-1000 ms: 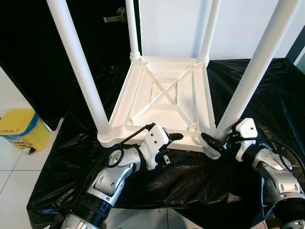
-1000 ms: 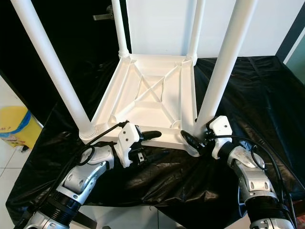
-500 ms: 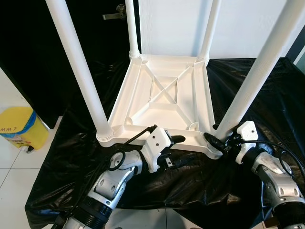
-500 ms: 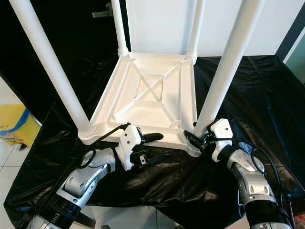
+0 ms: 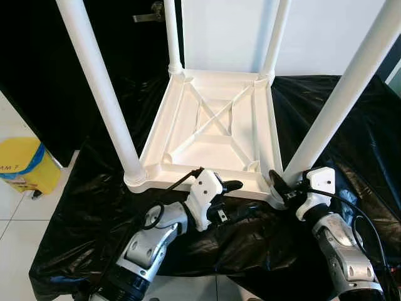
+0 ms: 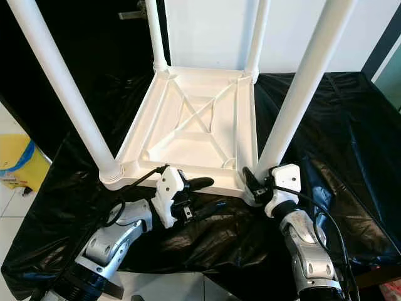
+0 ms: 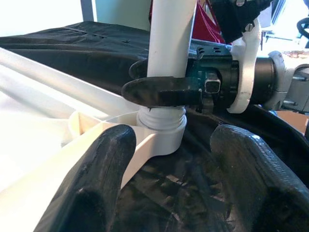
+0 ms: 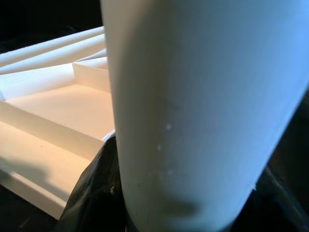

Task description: Building children table

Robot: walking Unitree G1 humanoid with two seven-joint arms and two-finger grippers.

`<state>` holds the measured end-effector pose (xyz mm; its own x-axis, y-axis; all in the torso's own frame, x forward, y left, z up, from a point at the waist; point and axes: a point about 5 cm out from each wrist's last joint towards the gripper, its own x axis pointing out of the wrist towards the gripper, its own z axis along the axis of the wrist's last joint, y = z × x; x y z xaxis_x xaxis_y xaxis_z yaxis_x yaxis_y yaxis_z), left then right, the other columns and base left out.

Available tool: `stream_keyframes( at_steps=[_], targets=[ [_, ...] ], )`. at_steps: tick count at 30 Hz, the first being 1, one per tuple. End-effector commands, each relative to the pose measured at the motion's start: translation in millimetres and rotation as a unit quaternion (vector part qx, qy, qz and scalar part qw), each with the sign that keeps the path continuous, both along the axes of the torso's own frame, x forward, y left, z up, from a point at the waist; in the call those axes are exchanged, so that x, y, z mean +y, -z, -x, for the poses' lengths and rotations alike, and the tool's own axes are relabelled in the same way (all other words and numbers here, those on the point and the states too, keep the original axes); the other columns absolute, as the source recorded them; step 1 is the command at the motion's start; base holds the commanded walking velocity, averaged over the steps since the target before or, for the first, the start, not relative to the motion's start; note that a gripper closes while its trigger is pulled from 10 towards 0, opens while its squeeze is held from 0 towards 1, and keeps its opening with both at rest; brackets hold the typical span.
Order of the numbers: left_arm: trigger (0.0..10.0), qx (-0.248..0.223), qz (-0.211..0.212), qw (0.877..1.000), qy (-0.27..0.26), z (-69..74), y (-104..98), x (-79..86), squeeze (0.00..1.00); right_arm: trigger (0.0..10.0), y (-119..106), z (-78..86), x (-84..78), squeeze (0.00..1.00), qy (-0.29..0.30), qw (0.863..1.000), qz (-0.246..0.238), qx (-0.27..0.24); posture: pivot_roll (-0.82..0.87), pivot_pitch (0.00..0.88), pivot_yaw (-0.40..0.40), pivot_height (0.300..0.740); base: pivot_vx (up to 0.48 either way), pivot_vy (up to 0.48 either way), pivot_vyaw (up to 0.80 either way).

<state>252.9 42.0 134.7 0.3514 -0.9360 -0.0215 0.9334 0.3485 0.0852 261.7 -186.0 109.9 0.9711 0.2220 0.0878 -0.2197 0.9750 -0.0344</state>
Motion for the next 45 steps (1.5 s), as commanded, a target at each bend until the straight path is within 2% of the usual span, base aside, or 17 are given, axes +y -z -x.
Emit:
stream_keyframes(
  at_steps=[1,3,5,8,10,19,20,28,33,34,35,40,41,42,43,44,45],
  targets=[
    [10.0,-0.010,-0.001,0.999,-0.049,-7.8,-1,3.0,0.00,10.0,14,5.4,4.5,0.00,0.060,0.998,-0.011,0.029,-0.16,0.024,-0.015,0.740,0.000,0.000,0.00],
    [10.0,-0.021,-0.004,0.998,-0.061,-11.3,-3,3.7,0.00,10.0,17,7.4,9.4,0.00,0.135,0.990,-0.019,0.030,-0.16,0.020,-0.018,0.740,0.000,0.000,0.00],
    [10.0,-0.021,-0.004,0.998,-0.061,-11.3,-3,3.7,0.00,10.0,17,7.4,9.4,0.00,0.135,0.990,-0.019,0.030,-0.16,0.020,-0.018,0.740,0.000,0.000,0.00],
    [10.0,-0.032,-0.006,0.997,-0.076,-14.7,-6,6.5,0.00,10.0,19,3.3,20.3,0.00,0.191,0.979,-0.049,0.046,-0.14,0.014,-0.023,0.740,0.000,0.000,0.00],
    [10.0,-0.041,-0.007,0.995,-0.088,-16.3,-8,8.8,0.00,10.0,17,-0.1,26.5,0.00,0.190,0.979,-0.058,0.044,-0.13,0.007,-0.024,0.740,0.000,0.000,0.00],
    [10.0,-0.068,-0.017,0.991,-0.112,-19.2,-9,12.6,0.00,10.0,11,-4.1,33.3,0.00,0.183,0.981,-0.049,0.028,-0.13,0.000,-0.020,0.740,0.000,0.000,0.00],
    [10.0,-0.069,-0.017,0.991,-0.111,-19.2,-8,13.0,0.00,10.0,11,-3.7,35.0,1.00,0.181,0.982,-0.048,0.026,-0.13,0.000,-0.019,0.740,0.000,0.000,0.00],
    [10.0,-0.062,-0.020,0.993,-0.101,-21.1,-6,12.5,0.00,10.0,2,-2.2,36.6,1.00,0.150,0.987,-0.054,-0.002,-0.14,0.000,-0.009,0.740,0.000,0.000,0.00],
    [10.0,-0.048,-0.017,0.995,-0.089,-20.3,-5,12.3,0.00,10.0,2,-1.0,30.3,1.00,0.126,0.991,-0.049,-0.002,-0.15,0.000,-0.002,0.740,0.000,0.000,0.00],
    [10.0,-0.045,-0.016,0.995,-0.083,-19.5,-5,12.4,0.00,10.0,1,0.5,24.6,0.34,0.108,0.993,-0.045,-0.005,-0.16,0.000,0.005,0.740,0.000,0.000,0.00],
    [10.0,-0.042,-0.019,0.996,-0.077,-18.6,-4,12.5,0.00,10.0,0,2.4,18.0,0.00,0.088,0.995,-0.038,-0.008,-0.16,0.000,0.016,0.740,0.000,0.000,0.00],
    [10.0,-0.043,-0.023,0.996,-0.070,-18.2,-3,12.3,0.00,10.0,-1,3.9,11.9,0.00,0.066,0.997,-0.031,-0.010,-0.16,0.000,0.019,0.740,0.000,0.000,0.00],
    [10.0,-0.042,-0.026,0.997,-0.064,-18.4,-3,12.4,0.00,10.0,-3,4.9,4.9,0.00,0.033,0.999,-0.019,-0.011,-0.17,0.000,0.033,0.740,0.000,0.000,0.00],
    [10.0,-0.042,-0.026,0.997,-0.064,-18.4,-3,12.4,0.00,10.0,-3,4.9,4.9,0.00,0.033,0.999,-0.019,-0.011,-0.17,0.000,0.033,0.740,0.000,0.000,0.00],
    [10.0,-0.044,-0.031,0.997,-0.058,-19.2,-3,12.5,0.00,10.0,-5,5.0,-0.8,0.00,-0.005,1.000,-0.003,-0.009,-0.18,0.000,0.044,0.740,0.000,0.000,0.00],
    [10.0,-0.044,-0.031,0.997,-0.058,-19.2,-3,12.5,0.00,10.0,-5,5.0,-0.8,0.00,-0.005,1.000,-0.003,-0.009,-0.18,0.000,0.044,0.740,0.000,0.000,0.00],
    [10.0,-0.045,-0.034,0.997,-0.053,-20.0,-3,12.6,0.00,10.0,-6,4.7,-6.0,0.00,-0.040,0.999,0.014,-0.005,-0.18,0.000,0.045,0.740,0.000,0.000,0.00]
  ],
)
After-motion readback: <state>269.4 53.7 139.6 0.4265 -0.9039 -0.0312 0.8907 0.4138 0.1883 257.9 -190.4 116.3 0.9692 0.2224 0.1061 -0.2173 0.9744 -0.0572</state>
